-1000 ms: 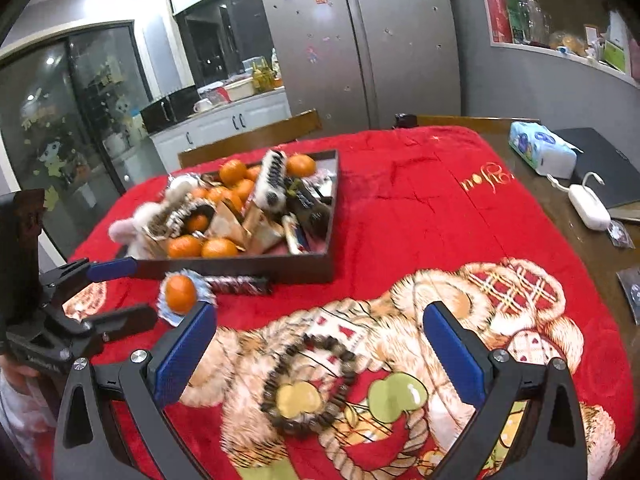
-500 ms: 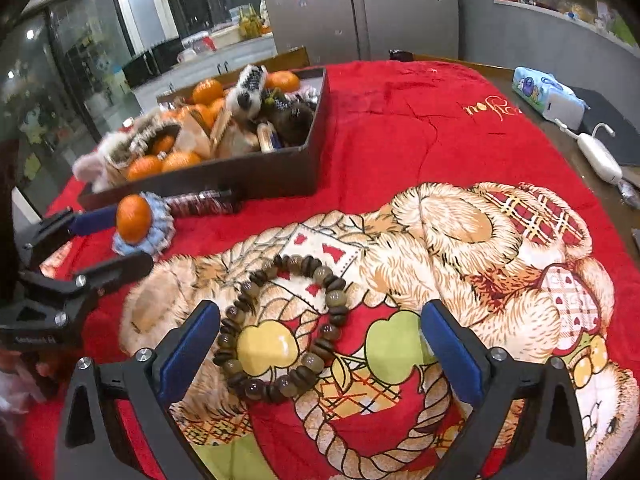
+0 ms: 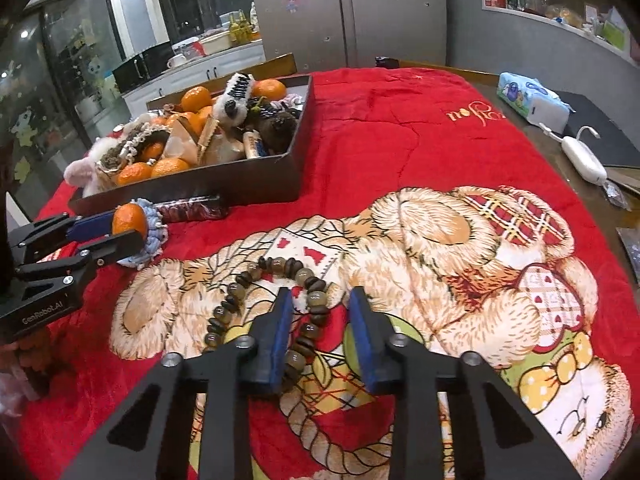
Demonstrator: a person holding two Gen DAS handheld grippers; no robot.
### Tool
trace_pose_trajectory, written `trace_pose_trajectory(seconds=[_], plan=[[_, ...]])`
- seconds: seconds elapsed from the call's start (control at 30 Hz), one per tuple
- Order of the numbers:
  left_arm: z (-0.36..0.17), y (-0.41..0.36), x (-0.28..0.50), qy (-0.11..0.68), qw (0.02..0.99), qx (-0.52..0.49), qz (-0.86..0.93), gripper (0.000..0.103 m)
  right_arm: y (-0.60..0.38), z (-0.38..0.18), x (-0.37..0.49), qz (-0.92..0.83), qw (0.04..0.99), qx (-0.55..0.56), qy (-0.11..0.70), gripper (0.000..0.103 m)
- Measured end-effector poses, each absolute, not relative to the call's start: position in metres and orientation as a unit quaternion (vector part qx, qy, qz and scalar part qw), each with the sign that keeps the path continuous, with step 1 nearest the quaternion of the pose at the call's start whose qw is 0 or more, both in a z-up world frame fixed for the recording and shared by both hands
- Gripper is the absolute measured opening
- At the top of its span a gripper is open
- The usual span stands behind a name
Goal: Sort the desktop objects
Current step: 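Close left tool on the mandarin while right tool grasps the wooden bead bracelet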
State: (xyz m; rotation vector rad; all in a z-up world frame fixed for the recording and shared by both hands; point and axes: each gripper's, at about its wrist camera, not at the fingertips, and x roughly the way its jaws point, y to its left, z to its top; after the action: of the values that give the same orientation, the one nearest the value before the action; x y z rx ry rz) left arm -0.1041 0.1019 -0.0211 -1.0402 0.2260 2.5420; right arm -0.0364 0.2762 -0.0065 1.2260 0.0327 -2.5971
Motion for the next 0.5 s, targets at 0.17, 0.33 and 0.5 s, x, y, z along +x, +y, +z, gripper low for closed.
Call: trace_pose_trajectory(seconds=[0.17, 0.33, 0.5], plan=[[-0.0215, 0.0997, -0.1045, 0.071, 0.192, -0.371, 0.906, 0.04, 0.2733, -0.006, -0.0339, -0.894, 0.148, 0.422, 0.016, 0.014], [-0.0219, 0.0997, -0.1027, 0.07, 0.187, -0.369, 0.908, 0.039, 0.2739, -0.0053, -0.0335, -0.895, 0.155, 0.419, 0.012, 0.013], [-0.0207, 0.0959, -0.1026, 0.061, 0.185, -0.368, 0.909, 0.038, 0.2752, -0.0014, -0.0317, -0.897, 0.165, 0.409, 0.004, 0.013]])
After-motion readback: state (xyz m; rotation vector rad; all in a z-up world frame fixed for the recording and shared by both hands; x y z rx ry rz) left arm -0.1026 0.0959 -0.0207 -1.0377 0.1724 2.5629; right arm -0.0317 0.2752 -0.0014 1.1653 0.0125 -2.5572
